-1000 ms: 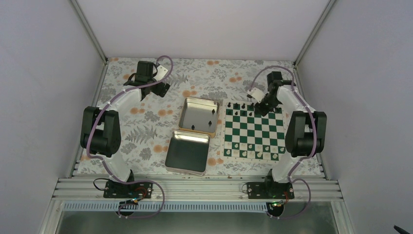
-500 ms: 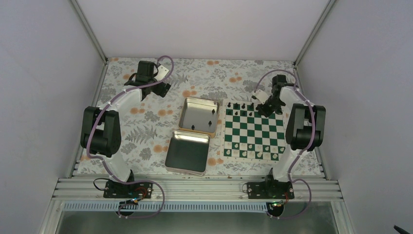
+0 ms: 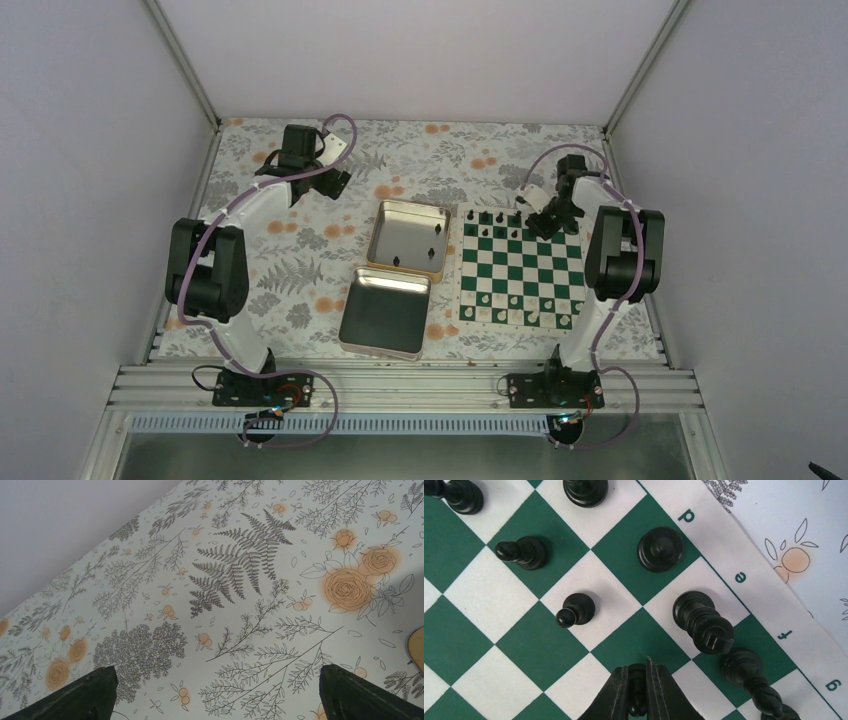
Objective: Set up the chess pieces on the board
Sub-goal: Place the chess piece on the chessboard.
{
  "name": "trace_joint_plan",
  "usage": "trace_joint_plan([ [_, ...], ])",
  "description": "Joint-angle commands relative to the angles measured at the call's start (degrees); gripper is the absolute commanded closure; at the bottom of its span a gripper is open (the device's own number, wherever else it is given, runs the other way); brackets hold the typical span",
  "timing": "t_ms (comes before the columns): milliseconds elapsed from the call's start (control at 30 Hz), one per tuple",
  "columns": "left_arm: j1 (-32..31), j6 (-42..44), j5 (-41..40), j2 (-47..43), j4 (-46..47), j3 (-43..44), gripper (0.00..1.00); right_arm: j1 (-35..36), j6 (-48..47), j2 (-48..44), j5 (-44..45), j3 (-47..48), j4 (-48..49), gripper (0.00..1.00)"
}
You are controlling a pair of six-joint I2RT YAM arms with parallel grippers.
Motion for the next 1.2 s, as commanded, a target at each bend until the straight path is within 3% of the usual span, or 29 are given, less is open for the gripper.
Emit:
trace_joint_plan([
  [0,-0.1,0.3,0.2,0.5,0.1,1.2,0.0,-0.4,-0.3,1.6,-1.5,1.5,0.6,0.91],
  [633,-0.1,0.2,0.3,0.1,0.2,1.0,0.0,-0.4,0.0,2.2,-2.1,2.2,0.8,0.87],
  [867,-0.1,0.3,0.4,-0.1,0.2,0.9,0.0,-0.4,-0.2,1.5,-1.9,2.2,0.4,0.75],
  [1167,-0.1,0.3,0.4,-0.3,0.4,0.7,0.0,1.5,0.7,-4.9,-2.5,4.2,-5.5,0.74],
])
